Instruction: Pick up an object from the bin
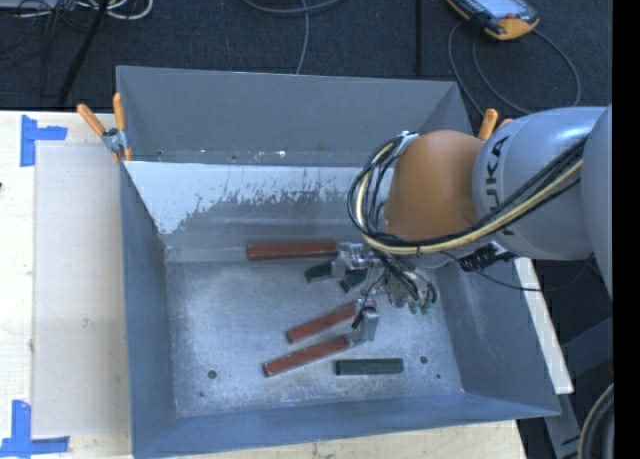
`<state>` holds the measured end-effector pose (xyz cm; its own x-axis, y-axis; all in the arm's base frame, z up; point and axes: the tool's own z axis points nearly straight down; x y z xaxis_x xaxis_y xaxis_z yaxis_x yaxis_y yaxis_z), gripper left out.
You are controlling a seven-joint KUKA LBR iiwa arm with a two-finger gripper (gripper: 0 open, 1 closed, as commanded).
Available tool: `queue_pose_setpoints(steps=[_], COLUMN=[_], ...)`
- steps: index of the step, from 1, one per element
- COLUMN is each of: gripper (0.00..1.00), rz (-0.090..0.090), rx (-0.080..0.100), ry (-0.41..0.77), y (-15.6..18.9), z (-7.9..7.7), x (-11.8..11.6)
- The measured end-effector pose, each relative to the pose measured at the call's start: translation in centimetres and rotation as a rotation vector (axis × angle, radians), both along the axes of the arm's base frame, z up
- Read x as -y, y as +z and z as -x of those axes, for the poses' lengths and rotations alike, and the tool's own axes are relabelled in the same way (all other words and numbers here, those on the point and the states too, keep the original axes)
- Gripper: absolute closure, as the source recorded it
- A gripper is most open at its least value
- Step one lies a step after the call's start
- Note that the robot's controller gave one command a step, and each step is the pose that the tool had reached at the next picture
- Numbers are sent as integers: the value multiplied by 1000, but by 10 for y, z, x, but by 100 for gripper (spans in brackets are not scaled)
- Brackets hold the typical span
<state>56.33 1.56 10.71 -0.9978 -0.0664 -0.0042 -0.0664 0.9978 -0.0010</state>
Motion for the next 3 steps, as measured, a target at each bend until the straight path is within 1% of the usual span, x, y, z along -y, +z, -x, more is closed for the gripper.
queue_pose_setpoints(steps=[1,2,3], gripper=[100,100,100], rz=[-2,-2,-1], rx=[2,2,-10], ry=[-149,-149,-168], y=[-36,-36,24], z=[-21,-21,-19], x=[-14,-14,-3])
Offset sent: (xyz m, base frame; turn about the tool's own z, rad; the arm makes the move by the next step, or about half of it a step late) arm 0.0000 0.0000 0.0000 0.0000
